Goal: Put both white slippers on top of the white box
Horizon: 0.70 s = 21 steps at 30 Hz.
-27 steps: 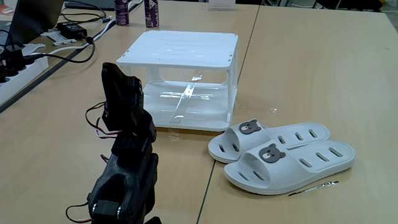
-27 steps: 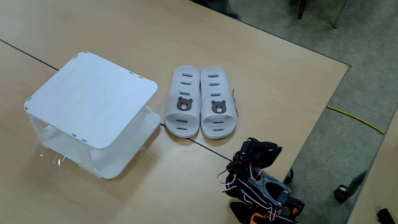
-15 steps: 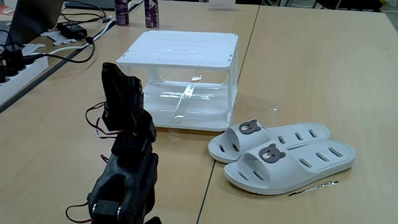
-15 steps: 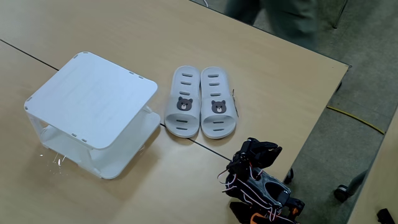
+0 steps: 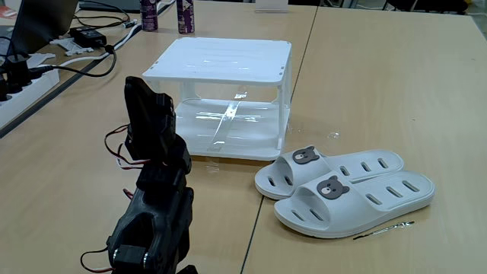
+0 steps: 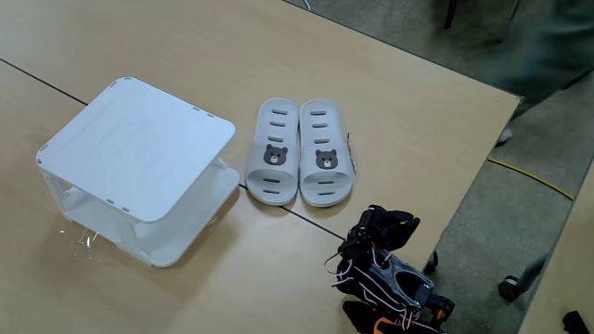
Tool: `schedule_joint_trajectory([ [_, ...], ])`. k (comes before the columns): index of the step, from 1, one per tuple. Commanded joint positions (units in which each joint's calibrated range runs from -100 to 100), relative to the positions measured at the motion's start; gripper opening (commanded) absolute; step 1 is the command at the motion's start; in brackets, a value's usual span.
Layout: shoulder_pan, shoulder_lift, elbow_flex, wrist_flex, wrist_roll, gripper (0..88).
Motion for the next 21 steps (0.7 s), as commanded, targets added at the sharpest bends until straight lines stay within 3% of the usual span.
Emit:
schedule_joint_trajectory([
  [1, 0.72, 0.27, -0.09, 7.0, 0.42, 0.7],
  [5, 8.13, 0.27, -2.53, 17.26, 0.42, 0.7],
  [9, 9.03, 0.27, -3.52, 25.98, 0.42, 0.7],
  [15, 9.19, 0.27, -16.15, 59.11, 0.42, 0.7],
  [21, 9.28, 0.27, -24.09, 79.99, 0.42, 0.7],
])
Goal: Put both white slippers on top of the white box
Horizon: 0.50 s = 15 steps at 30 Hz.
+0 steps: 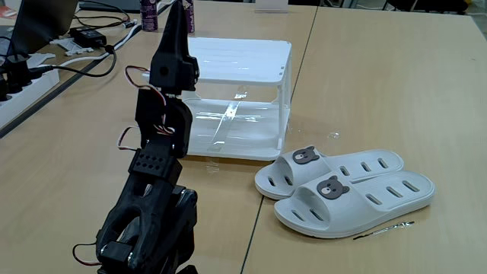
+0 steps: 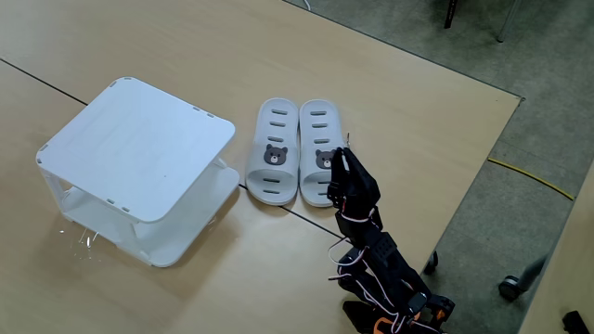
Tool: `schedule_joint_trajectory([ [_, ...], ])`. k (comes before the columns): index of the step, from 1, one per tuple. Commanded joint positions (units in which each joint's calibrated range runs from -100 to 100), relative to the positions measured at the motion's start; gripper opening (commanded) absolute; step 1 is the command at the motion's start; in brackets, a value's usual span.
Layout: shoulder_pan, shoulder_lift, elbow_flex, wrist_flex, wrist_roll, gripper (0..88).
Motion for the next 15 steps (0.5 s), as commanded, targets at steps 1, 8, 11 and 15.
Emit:
schedule_joint_trajectory([
  [1, 0.52, 0.44, -5.22, 10.9, 0.42, 0.7],
  [8, 0.03, 19.45, -3.69, 10.81, 0.42, 0.7],
  [11, 0.03, 26.61, -3.6, 10.73, 0.42, 0.7],
  [15, 0.36, 38.39, -3.51, 10.73, 0.42, 0.7],
])
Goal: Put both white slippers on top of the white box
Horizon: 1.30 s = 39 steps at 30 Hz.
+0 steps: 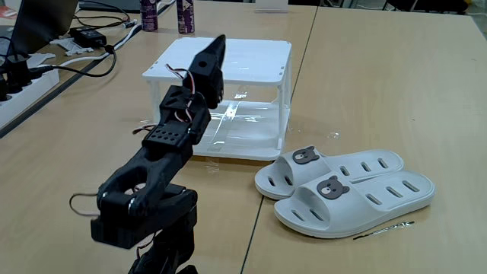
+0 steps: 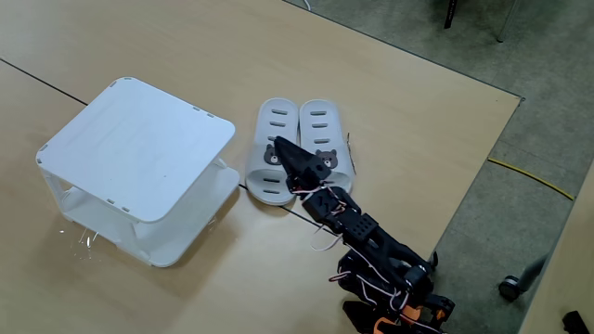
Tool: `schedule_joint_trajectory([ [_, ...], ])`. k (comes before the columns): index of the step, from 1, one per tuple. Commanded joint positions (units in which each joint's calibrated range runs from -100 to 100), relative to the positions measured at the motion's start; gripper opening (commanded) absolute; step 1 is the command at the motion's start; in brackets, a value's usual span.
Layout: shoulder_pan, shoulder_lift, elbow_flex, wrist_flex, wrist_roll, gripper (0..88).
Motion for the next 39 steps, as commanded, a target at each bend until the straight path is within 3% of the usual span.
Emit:
schedule_joint_trajectory([
  [1, 0.27, 11.47, -1.8, 0.08, 0.42, 0.7],
  [5, 0.27, 19.72, 0.55, -3.2, 0.42, 0.7],
  [10, 0.52, 29.65, 15.88, -27.27, 0.42, 0.7],
  [21, 0.44, 49.42, 18.14, -31.24, 0.42, 0.7],
  [31, 1.34, 70.2, 17.87, -58.5, 0.42, 0.7],
  [35, 3.23, 74.74, 17.14, -63.42, 0.42, 2.0],
  [39, 5.54, 78.36, 14.62, -64.46, 0.42, 10.2],
])
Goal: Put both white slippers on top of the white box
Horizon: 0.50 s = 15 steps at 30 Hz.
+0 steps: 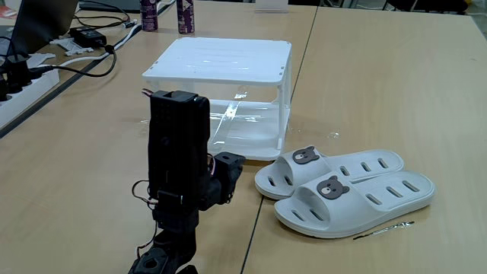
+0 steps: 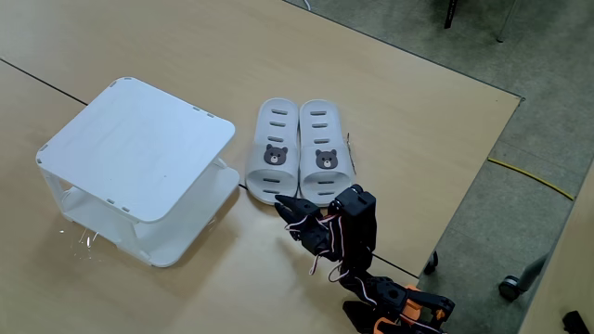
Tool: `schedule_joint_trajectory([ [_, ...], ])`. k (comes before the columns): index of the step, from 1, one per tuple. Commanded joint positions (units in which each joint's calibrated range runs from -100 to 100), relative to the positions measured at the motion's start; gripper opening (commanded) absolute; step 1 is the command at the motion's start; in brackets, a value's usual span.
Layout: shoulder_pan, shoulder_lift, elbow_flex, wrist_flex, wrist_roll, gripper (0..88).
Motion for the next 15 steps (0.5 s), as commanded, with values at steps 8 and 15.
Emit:
schedule_joint_trajectory([
  [8, 3.47, 9.15, -15.89, -1.71, 0.42, 10.8],
  [15, 3.63, 12.18, -22.84, -1.71, 0.42, 17.4],
])
